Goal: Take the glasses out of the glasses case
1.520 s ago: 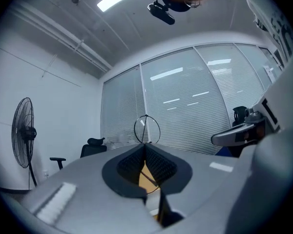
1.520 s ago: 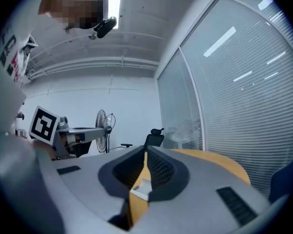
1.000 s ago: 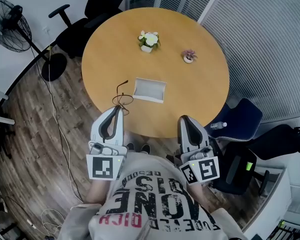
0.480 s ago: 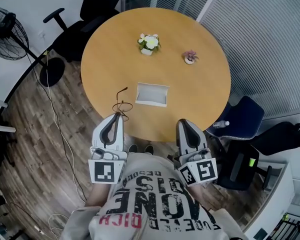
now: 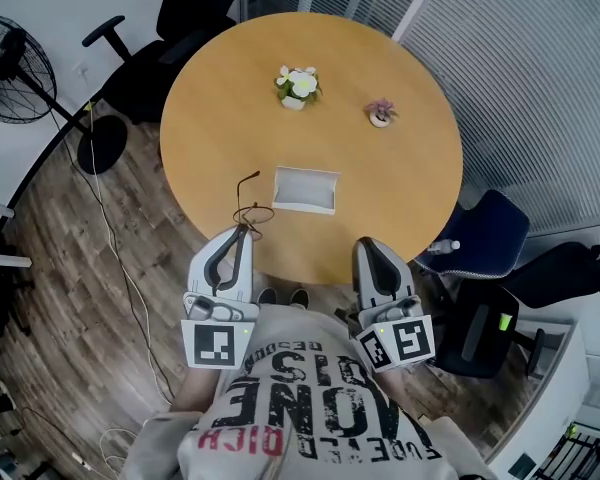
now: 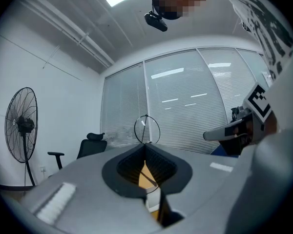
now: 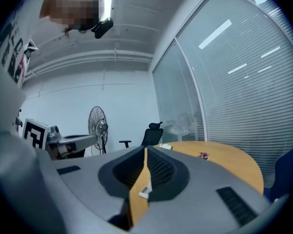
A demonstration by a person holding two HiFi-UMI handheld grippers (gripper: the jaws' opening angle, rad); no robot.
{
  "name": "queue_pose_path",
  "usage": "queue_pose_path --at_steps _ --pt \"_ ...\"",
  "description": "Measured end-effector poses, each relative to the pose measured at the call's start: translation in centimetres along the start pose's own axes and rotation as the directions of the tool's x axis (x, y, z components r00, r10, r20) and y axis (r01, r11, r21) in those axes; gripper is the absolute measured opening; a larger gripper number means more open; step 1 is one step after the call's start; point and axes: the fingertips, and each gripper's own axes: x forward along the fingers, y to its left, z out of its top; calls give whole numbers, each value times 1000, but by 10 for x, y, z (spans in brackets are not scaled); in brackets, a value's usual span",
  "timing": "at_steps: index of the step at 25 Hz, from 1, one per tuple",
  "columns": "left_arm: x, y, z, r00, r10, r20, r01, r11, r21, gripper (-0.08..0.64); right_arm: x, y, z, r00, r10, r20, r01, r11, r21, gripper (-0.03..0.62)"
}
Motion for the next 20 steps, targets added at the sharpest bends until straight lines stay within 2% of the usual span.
queue_pose_path --at_steps 20 --pt "4 -4 4 1000 -12 16 12 1000 -20 18 -1 1 1 1000 18 -1 -18 1000 -8 26"
